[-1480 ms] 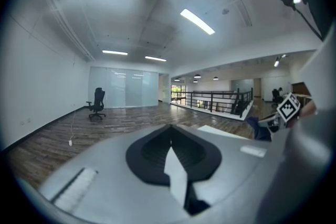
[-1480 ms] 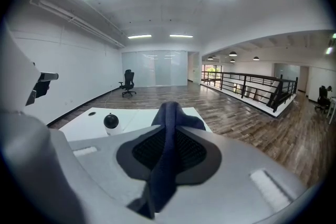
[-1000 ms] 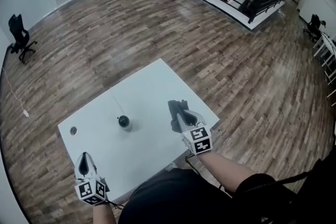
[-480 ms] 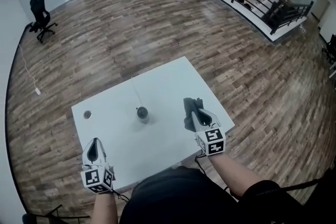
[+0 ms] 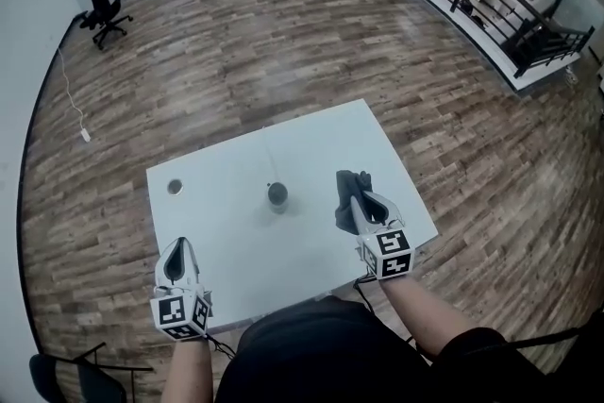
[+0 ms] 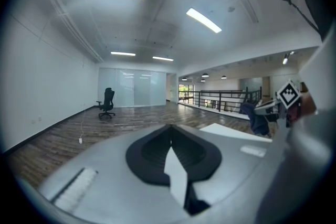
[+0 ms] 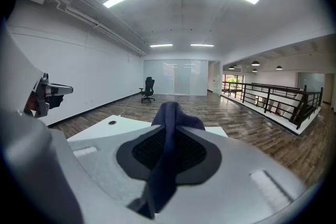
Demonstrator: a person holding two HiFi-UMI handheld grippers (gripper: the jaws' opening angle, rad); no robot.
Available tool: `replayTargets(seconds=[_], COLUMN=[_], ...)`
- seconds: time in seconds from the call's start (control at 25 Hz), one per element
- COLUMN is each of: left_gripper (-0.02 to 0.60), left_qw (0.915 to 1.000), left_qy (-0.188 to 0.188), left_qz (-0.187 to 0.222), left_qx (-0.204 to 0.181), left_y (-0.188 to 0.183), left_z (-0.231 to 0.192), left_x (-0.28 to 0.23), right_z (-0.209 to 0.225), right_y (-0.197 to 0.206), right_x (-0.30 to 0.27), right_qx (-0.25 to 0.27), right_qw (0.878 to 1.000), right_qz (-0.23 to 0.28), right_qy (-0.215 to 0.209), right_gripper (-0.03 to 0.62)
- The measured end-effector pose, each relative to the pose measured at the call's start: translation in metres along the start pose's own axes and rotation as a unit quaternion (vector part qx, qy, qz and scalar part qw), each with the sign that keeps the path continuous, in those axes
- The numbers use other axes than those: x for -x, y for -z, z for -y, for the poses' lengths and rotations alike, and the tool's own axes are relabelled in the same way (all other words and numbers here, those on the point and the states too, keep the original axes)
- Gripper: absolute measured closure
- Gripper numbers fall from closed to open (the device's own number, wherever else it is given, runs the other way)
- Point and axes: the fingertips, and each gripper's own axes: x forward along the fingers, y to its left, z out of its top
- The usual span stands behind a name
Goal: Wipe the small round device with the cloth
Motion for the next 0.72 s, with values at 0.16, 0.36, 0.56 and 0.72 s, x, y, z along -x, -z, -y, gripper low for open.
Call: replayTargets(seconds=[0.16,0.36,0.56,0.72], left_gripper=[0.574,0.574,0.574,0.574], left_qw=[0.9999,0.9998,0.9996,0.9994], left_qy=[-0.011,-0.021,-0.027,-0.032], left_qz=[-0.001,-0.002,0.000,0.000], left_qx=[0.001,0.001,-0.002,-0.010], left_y=[0.001,-0.001,-0.005,-0.007], left_z=[-0.006,-0.014,-0.017,-0.018], left_x=[0.005,0.008,0.012,0.014], right_z=[-0.011,-0.022,-0.030,-0.035], right_y=[-0.007,-0.012,-0.012,-0.011], right_x=[-0.007,-0.018,-0.027,-0.032], right_qx=[0.003,0.013,0.017,0.021], right_qw=[1.000,0.999,0.999,0.998], right_qz=[0.006,0.006,0.004,0.003], right_qy=[-0.016,-0.032,-0.046,-0.056], right_gripper=[0.537,0.537,0.537,0.537])
